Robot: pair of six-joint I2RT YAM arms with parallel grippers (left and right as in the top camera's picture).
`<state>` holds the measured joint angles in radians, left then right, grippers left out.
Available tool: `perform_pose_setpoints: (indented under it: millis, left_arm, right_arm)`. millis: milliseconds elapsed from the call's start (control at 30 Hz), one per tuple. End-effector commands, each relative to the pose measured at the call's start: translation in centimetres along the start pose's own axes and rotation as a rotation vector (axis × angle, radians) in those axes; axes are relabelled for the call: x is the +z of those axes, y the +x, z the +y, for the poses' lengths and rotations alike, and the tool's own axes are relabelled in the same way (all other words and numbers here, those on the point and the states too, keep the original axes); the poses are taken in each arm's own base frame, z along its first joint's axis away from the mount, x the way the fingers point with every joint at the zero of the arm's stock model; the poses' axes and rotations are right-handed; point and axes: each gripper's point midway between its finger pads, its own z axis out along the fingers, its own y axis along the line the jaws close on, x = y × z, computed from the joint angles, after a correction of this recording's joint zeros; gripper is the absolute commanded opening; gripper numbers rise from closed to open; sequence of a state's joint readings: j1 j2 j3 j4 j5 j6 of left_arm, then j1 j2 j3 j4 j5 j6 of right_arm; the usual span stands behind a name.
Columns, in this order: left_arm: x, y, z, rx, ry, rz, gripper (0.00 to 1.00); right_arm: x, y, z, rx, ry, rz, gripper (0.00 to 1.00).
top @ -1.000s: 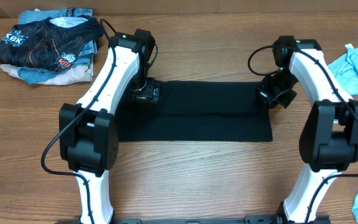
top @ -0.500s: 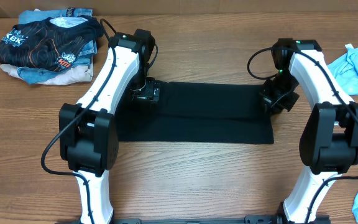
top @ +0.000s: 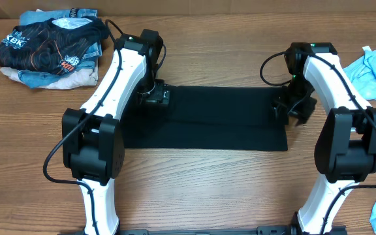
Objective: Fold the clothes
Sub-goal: 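Pull the folded shirt's ends outward with both grippers to straighten it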
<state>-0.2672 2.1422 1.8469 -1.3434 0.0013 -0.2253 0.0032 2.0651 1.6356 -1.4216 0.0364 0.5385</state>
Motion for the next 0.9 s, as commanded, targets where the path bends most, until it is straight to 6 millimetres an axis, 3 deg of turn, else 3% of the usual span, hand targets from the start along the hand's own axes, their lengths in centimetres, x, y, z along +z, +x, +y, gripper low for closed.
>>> perform_pose_setpoints:
  millis: [0,67,167,233,333,433,600,867]
  left_arm:
    - [-2.0,-0.2,-2.8,0.064,0.146,-0.044,0.8]
    - [-2.1,-0.4,-3.9,0.079,0.191,-0.052,0.69]
    - [-2.3,-0.2,-5.3,0.153,0.231,-0.061,0.56]
    - [-2.2,-0.4,-5.8,0.163,0.232,-0.072,0.42]
    - [-2.1,-1.0,-6.1,0.169,0.235,-0.099,0.32]
    - [-1.7,-2.1,-5.4,0.123,0.195,-0.136,0.25]
    - [-1.6,-3.6,-3.7,0.083,0.162,-0.187,0.21]
    - [-0.1,-3.9,-1.2,0.027,0.162,-0.155,0.14]
  right_arm:
    - [-1.2,0.3,2.9,-0.123,-0.168,-0.006,0.56]
    - [-1.5,-0.1,4.4,-0.173,-0.247,-0.02,0.44]
    - [-1.6,-1.0,5.1,-0.176,-0.273,-0.061,0.24]
    - [-1.3,-1.4,5.4,-0.178,-0.282,-0.076,0.13]
    - [-0.4,-1.6,5.5,-0.178,-0.286,-0.081,0.04]
    - [0.8,-1.6,5.6,-0.178,-0.287,-0.081,0.04]
    - [2.7,-1.6,5.6,-0.176,-0.29,-0.086,0.04]
    - [4.2,-1.5,5.8,-0.169,-0.303,-0.092,0.04]
